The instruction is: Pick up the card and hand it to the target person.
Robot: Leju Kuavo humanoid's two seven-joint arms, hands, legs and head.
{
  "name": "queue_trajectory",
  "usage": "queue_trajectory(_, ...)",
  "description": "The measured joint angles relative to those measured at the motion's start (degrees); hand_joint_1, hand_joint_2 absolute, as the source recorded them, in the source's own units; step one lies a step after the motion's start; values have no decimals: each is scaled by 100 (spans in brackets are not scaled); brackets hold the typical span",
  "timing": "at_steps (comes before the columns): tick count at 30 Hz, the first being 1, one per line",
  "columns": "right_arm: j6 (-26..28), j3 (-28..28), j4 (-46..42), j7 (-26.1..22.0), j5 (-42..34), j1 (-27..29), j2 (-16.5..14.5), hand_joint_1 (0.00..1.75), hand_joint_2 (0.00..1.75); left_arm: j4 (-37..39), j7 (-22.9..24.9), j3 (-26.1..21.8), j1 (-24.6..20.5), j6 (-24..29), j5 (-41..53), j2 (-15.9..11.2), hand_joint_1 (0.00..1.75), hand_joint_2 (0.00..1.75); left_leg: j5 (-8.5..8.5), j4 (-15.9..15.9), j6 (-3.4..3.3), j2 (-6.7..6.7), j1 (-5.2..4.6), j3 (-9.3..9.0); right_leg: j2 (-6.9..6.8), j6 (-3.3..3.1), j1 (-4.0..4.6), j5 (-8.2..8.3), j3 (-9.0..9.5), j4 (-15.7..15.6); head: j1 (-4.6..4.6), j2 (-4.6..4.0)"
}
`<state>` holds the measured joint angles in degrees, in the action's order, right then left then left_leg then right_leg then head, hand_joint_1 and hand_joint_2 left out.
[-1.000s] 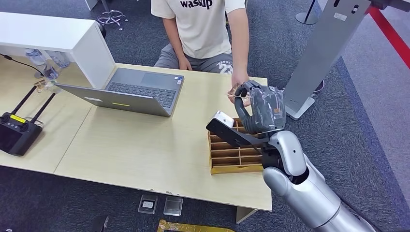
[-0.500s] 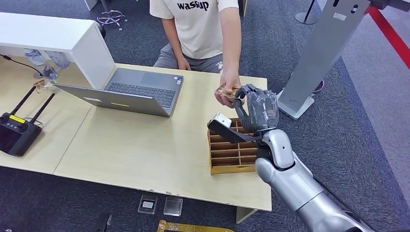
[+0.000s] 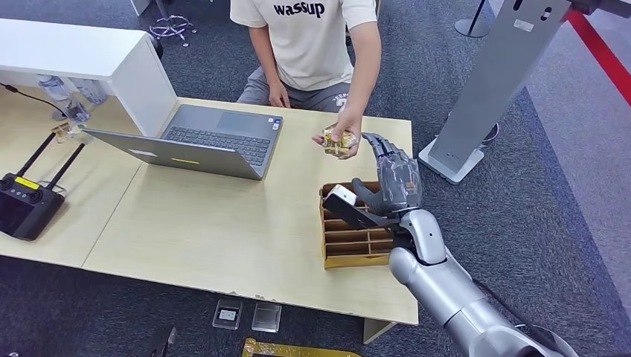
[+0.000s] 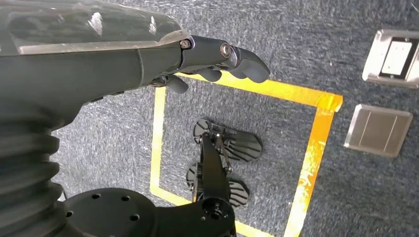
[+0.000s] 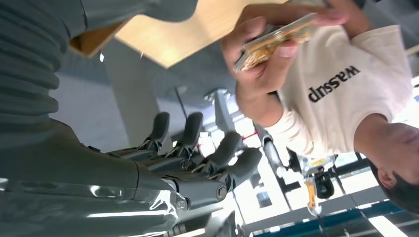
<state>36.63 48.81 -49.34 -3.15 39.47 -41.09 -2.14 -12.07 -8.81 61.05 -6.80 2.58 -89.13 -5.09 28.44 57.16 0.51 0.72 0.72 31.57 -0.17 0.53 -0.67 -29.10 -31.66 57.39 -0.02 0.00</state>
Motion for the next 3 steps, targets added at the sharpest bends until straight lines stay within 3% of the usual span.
queue_trajectory(3,-211,-137,-70,-620,-1128,116,-34,0,175,0,-29,-2,42,14,-47,0,0,0,0,0,0,0,0,0,0,0,0,0,0,0,-1,0)
